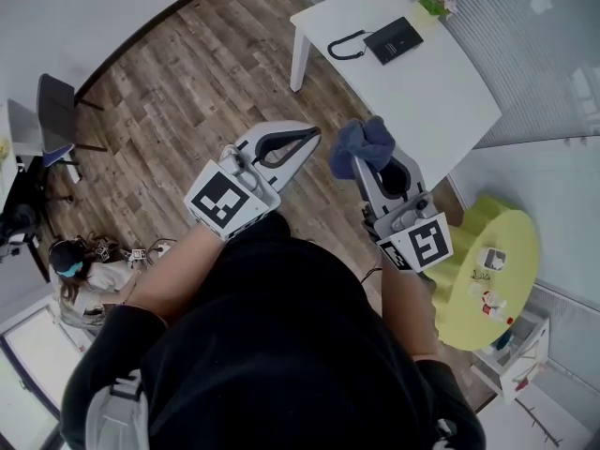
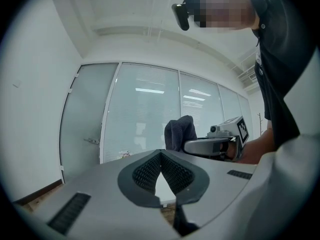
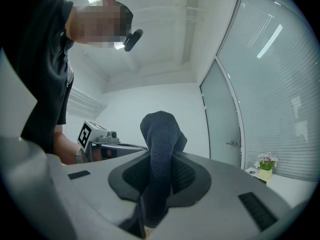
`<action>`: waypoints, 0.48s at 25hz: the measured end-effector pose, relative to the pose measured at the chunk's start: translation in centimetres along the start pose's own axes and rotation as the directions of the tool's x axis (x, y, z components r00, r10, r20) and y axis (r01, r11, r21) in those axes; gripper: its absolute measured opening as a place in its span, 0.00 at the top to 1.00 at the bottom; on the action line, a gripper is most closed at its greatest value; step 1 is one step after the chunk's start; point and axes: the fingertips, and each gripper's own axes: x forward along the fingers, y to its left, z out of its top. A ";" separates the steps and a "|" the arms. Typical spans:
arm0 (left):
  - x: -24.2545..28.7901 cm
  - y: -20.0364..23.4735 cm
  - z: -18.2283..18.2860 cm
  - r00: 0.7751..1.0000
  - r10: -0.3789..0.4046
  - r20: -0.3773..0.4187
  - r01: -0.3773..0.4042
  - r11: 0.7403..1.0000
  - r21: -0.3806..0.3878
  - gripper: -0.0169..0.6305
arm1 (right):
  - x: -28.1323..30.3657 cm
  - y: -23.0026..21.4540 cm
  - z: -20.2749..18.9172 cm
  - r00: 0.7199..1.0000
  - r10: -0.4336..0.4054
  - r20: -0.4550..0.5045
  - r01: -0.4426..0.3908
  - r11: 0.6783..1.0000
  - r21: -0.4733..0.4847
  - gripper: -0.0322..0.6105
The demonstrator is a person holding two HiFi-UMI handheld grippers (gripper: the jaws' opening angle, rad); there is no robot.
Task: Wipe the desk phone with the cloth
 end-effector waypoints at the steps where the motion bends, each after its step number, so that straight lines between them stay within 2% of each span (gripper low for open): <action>1: 0.1 0.8 0.0 1.000 -0.006 0.004 0.006 1.000 -0.001 0.96 | 0.8 -0.3 -0.1 1.000 -0.005 -0.005 0.005 1.000 0.000 0.81; 12: 0.5 8.1 -1.2 0.997 -0.071 -0.029 0.070 0.997 -0.021 0.96 | 8.3 -1.8 -1.2 0.997 -0.063 -0.032 0.064 0.997 0.032 0.81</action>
